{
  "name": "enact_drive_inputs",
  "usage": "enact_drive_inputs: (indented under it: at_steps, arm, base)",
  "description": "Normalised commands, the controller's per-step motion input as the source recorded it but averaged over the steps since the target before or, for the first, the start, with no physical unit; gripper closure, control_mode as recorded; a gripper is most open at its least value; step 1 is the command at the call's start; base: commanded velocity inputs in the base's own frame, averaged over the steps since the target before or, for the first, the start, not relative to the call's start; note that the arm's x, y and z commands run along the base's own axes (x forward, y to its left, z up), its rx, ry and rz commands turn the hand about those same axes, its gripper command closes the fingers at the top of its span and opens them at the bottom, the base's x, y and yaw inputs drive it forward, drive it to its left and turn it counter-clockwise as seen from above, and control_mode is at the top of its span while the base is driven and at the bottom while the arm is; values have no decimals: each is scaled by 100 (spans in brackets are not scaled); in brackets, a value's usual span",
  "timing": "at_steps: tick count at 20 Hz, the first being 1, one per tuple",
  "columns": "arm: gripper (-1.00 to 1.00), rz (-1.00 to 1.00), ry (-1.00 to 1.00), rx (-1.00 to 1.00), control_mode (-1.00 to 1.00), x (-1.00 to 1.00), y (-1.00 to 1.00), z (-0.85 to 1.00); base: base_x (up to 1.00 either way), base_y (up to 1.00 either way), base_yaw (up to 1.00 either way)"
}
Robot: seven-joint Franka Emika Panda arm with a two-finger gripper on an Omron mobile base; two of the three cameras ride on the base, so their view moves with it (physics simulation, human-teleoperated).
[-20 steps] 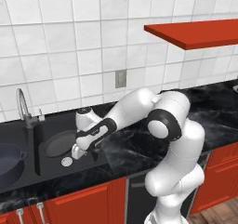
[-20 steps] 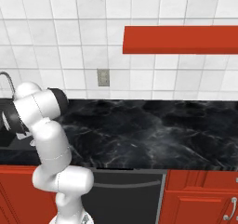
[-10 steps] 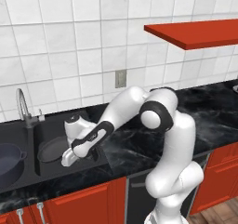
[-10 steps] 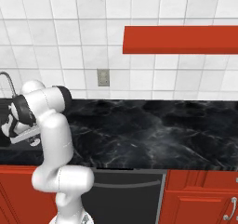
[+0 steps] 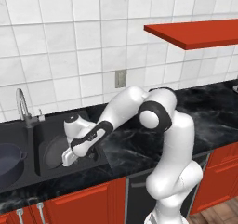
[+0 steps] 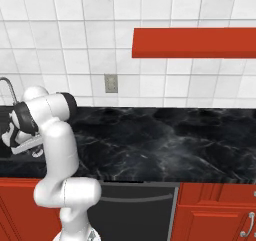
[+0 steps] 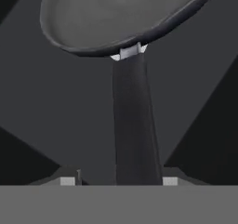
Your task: Move the pot and pan from the stove into the sink.
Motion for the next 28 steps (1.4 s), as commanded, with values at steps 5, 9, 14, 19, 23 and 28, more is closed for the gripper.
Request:
enact_drive_inputs:
  at_steps: [5, 9, 14, 19, 23, 28]
  arm:
    - [-100, 0, 0, 0, -100, 7, 2, 0]
    - [-100, 0, -2, 2, -100, 0, 0, 13]
    - [-100, -1, -9, 3, -100, -6, 0, 62]
    - [-100, -3, -14, 3, -100, -29, 0, 85]
    - [-100, 0, -21, 12, -100, -59, -26, 67]
    - [-100, 0, -26, 21, -100, -75, -39, 55]
  base:
    - [0, 0, 0]
    - [0, 0, 0]
    - [0, 0, 0]
    - [0, 0, 0]
    - [0, 0, 0]
    - [0, 0, 0]
